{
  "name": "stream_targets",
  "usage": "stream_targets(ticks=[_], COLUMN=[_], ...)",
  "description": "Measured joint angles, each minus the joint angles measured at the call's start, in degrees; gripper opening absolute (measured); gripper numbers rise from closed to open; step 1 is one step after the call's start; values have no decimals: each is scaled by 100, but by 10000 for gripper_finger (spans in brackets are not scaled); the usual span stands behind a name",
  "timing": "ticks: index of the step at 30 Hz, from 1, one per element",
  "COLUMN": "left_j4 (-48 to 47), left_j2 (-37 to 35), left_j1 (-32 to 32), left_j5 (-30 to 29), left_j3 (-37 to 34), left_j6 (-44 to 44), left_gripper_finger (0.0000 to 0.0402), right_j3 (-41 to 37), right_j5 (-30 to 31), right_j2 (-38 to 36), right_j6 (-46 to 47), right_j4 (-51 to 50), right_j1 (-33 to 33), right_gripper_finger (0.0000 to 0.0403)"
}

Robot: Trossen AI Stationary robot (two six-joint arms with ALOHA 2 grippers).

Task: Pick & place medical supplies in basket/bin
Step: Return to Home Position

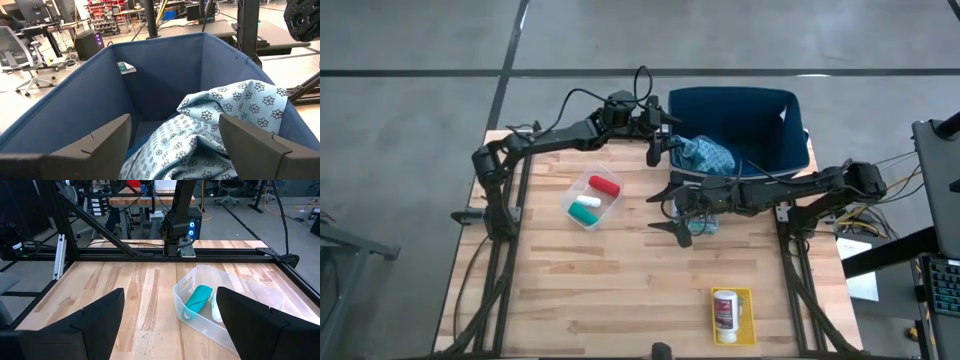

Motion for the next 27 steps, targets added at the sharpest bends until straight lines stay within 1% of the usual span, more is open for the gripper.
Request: stream_targets(ticks=[8,14,23,27], left_j4=[-5,-129,-902,-1246], left_j2=[-48,-260,-818,-1097], left_j1=[0,0,0,0], left_j5=[0,1,-1,0], left_j3=[2,1,2,-42], left_j6=[6,69,326,368], left_gripper_finger=[301,301,298,292], right_j3=[0,0,0,0], right_j5=[0,0,0,0], right_j2=[0,-1,0,-2], right_j6=[-18,3,5,-17], right_j4=[1,1,0,0], right_j1=[2,2,2,2], right_gripper_finger=[323,316,306,308])
